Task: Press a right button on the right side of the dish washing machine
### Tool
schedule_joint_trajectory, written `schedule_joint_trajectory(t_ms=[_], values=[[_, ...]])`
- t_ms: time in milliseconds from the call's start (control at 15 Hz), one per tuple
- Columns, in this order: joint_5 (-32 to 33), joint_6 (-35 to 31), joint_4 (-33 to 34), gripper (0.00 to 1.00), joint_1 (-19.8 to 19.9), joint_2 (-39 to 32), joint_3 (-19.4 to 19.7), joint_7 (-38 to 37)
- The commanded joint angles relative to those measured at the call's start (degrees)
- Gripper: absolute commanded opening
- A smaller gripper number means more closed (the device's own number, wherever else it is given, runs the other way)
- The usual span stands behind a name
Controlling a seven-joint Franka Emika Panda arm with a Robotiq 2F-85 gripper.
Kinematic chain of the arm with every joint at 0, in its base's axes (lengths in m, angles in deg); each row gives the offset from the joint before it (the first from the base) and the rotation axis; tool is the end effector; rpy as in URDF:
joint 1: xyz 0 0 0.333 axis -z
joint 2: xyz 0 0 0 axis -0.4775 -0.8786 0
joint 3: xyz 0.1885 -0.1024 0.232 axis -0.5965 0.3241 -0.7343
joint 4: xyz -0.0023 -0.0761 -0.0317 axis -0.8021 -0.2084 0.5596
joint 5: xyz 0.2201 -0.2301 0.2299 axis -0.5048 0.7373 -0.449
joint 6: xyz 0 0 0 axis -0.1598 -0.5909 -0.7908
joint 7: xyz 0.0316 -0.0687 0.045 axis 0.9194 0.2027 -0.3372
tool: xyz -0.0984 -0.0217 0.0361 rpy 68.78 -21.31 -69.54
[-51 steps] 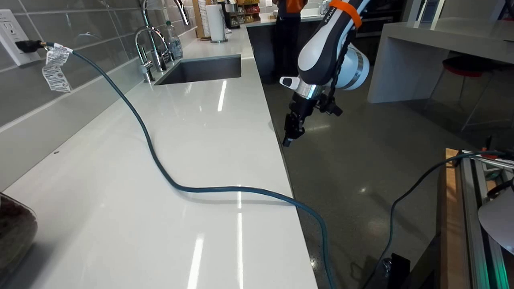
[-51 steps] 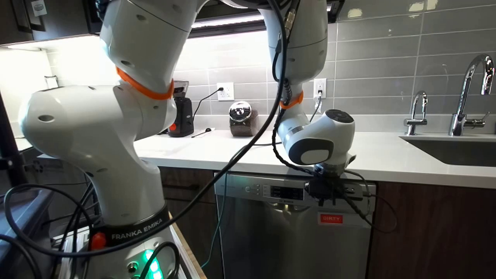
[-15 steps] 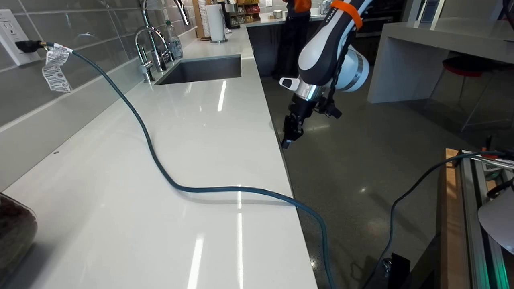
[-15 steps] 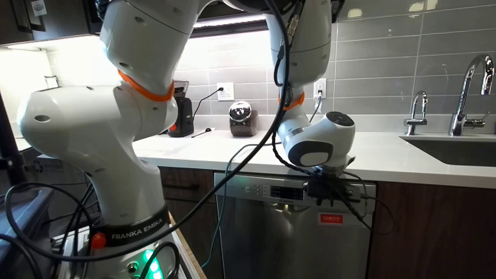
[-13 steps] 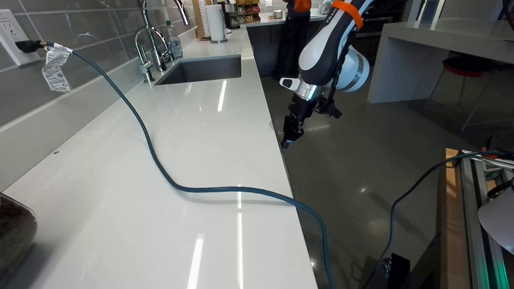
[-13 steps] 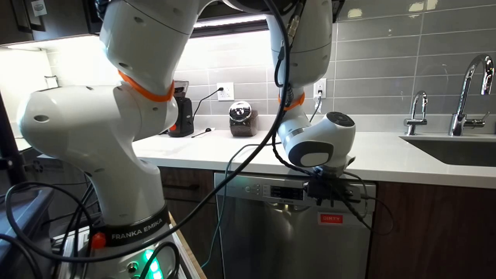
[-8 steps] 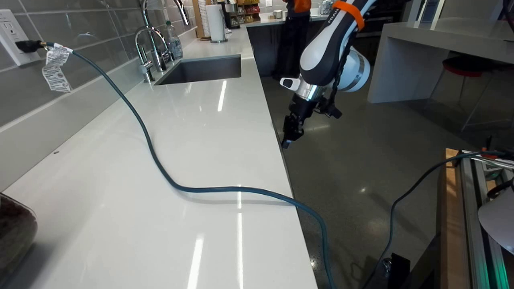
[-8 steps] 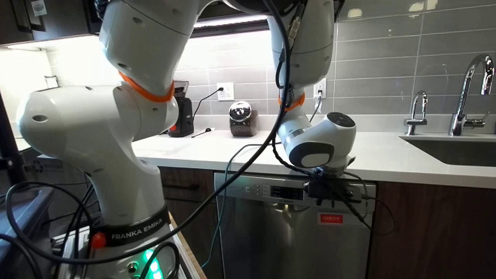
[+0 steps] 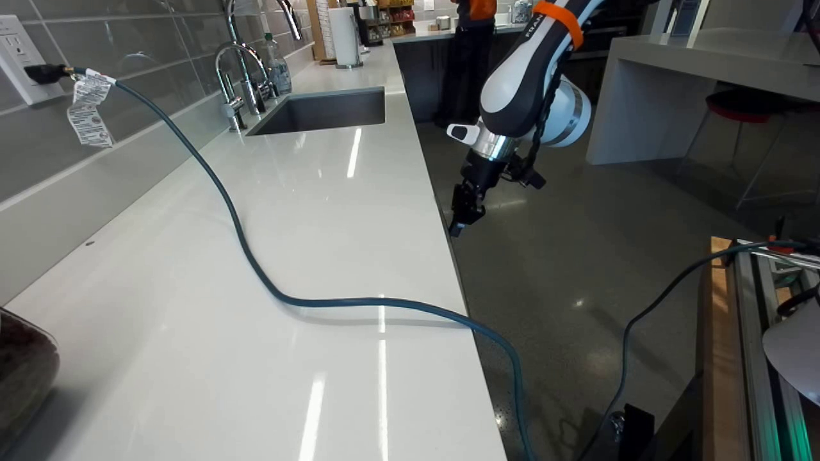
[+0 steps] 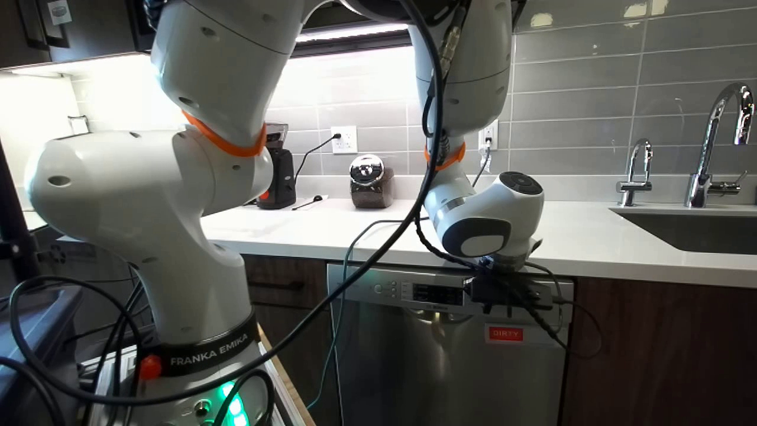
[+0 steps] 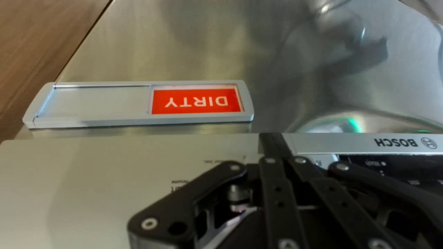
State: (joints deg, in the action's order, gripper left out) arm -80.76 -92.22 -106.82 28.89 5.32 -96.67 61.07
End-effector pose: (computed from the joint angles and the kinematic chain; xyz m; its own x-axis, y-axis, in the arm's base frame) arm 0.4937 -0.1141 0.1326 0.6453 0.6420 0.4141 0.7189 -0.6937 -0.0448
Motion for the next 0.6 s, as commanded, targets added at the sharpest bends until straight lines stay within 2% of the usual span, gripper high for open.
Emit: schedule_joint_trajectory(t_ms=[0, 533], values=[[1.49, -1.76, 0.53, 0.00, 1.13, -2.04, -2.07, -0.62], [2.05, -1.36, 0.41, 0.00, 1.68, -1.97, -2.38, -0.87]])
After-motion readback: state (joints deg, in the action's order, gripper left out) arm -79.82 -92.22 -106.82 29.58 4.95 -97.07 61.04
